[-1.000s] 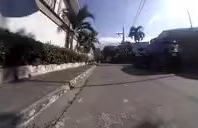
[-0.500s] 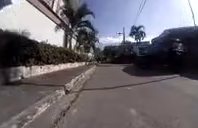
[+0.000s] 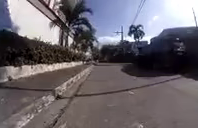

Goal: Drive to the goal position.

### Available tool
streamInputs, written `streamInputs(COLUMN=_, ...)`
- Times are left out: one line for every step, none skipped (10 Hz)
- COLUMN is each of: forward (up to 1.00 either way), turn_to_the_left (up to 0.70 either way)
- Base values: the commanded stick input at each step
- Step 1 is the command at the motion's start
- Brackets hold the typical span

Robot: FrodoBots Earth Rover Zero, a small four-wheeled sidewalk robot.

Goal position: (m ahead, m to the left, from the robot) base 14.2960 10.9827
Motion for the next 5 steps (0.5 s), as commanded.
streamInputs(forward=0.70, turn_to_the_left=0.00)
streamInputs(forward=0.70, turn_to_the_left=0.00)
streamInputs(forward=0.70, turn_to_the_left=0.00)
streamInputs(forward=0.70, turn_to_the_left=0.00)
streamInputs(forward=0.70, turn_to_the_left=0.00)
